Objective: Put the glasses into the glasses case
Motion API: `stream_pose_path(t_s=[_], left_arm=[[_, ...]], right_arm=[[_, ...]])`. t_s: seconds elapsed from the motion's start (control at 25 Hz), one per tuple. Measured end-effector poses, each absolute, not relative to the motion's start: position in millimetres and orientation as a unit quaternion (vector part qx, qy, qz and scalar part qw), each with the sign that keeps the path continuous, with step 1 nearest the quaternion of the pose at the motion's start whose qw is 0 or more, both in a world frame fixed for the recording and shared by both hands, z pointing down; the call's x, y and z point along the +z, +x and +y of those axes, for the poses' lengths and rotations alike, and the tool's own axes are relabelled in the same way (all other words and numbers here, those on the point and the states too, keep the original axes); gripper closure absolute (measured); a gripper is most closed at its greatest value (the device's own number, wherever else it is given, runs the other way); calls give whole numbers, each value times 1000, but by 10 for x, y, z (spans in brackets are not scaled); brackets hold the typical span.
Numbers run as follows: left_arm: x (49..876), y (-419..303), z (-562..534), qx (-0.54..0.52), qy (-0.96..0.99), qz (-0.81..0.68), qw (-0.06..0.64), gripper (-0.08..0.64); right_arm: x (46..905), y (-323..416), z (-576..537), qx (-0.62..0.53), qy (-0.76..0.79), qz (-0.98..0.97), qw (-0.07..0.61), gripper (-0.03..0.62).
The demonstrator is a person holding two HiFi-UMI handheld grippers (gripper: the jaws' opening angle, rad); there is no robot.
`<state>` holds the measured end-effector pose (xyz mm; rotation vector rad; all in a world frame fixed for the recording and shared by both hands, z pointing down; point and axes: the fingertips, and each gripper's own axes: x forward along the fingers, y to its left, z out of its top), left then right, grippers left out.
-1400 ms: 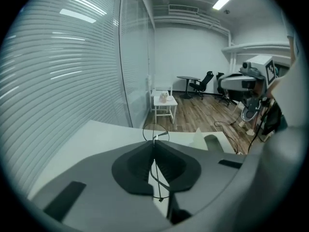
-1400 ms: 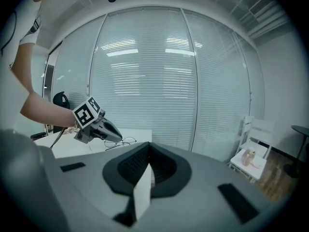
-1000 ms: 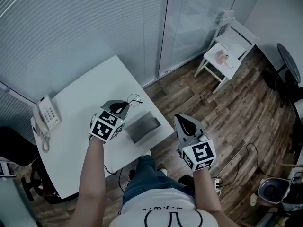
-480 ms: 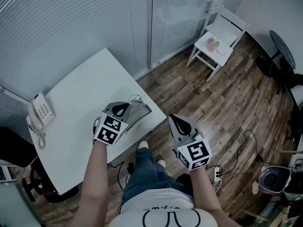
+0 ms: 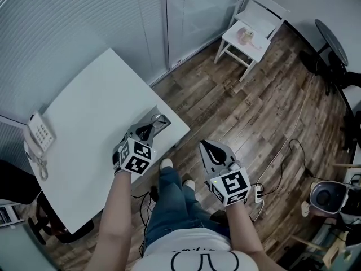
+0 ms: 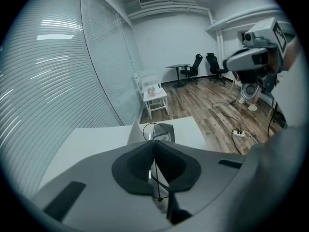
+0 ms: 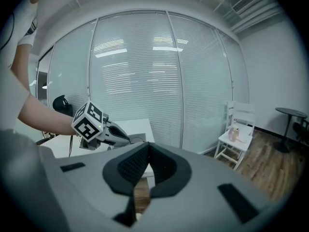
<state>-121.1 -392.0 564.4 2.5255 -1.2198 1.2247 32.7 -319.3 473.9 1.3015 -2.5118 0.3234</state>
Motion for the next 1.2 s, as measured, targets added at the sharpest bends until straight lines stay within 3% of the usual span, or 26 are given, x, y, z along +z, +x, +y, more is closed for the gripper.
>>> stream_pose_path(t_s=[0.52,0.6,1.2], left_arm=[[5955,-1125,-3888,433,817,-375,62,533],[5893,-1144,-3908,421,819,-384,68,471],[4568,-1675,-3553,269,787,-554,32,463]], right_arm=[[4859,413,-3275,123,450,-872,150,581],[4822,399,-3287,118,447,-875,148,581],[4004,204,-3065,21,400,-911,93,581]])
